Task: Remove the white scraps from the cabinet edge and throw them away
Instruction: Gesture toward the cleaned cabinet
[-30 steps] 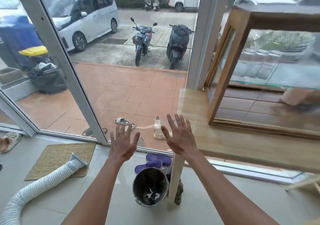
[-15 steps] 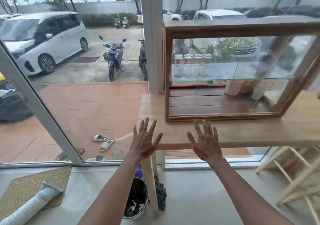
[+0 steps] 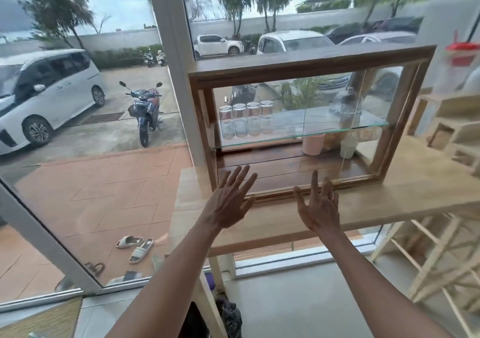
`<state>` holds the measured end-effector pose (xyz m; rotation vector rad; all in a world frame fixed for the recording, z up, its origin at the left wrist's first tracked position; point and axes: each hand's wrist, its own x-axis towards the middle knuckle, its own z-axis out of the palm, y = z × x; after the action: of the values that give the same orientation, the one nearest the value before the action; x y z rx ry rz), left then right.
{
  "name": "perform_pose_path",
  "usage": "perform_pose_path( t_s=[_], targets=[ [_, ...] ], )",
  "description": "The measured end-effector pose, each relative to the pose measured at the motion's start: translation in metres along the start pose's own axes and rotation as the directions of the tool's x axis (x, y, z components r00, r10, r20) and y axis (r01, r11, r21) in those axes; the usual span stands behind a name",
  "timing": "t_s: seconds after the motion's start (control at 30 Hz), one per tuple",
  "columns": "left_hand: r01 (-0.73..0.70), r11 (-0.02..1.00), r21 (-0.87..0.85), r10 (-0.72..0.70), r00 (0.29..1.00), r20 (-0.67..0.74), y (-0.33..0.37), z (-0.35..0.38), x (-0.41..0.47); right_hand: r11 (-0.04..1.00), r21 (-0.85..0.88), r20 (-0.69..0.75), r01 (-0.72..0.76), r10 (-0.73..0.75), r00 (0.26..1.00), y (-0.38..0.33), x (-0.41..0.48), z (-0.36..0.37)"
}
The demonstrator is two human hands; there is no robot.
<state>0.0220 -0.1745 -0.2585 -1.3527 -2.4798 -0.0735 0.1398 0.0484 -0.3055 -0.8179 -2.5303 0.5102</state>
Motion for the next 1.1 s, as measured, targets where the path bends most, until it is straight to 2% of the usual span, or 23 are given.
perform_pose_path(
  t_s=[0.23, 0.47, 0.57, 0.67, 0.93, 1.1],
  targets=[
    [-0.220, 0.961, 0.168, 0.241, 0.964, -0.114, 0.002, -0.027, 0.079, 0.964, 0.196, -0.073, -0.181, 0.198, 0.977, 0.014, 0.045, -0.012],
    [-0.290, 0.859, 0.423, 0.370, 0.921, -0.120, -0.001, -0.050, 0.125, 0.901, 0.349, -0.027, -0.259, 0.286, 0.958, 0.024, 0.071, -0.010],
    [-0.304, 0.826, 0.476, 0.396, 0.912, -0.105, -0.003, -0.056, 0.130, 0.824, 0.483, 0.037, -0.297, 0.320, 0.947, 0.018, 0.080, -0.008],
    [-0.287, 0.807, 0.517, 0.394, 0.913, -0.108, -0.003, -0.062, 0.137, 0.759, 0.561, 0.034, -0.330, 0.377, 0.925, 0.013, 0.085, -0.008],
    [-0.217, 0.810, 0.545, 0.346, 0.927, -0.146, -0.005, -0.066, 0.140, 0.679, 0.615, -0.011, -0.402, 0.517, 0.856, 0.005, 0.097, -0.002],
    [-0.204, 0.803, 0.560, 0.345, 0.925, -0.158, -0.011, -0.066, 0.140, 0.684, 0.612, -0.071, -0.397, 0.547, 0.834, 0.009, 0.101, -0.002]
  ],
)
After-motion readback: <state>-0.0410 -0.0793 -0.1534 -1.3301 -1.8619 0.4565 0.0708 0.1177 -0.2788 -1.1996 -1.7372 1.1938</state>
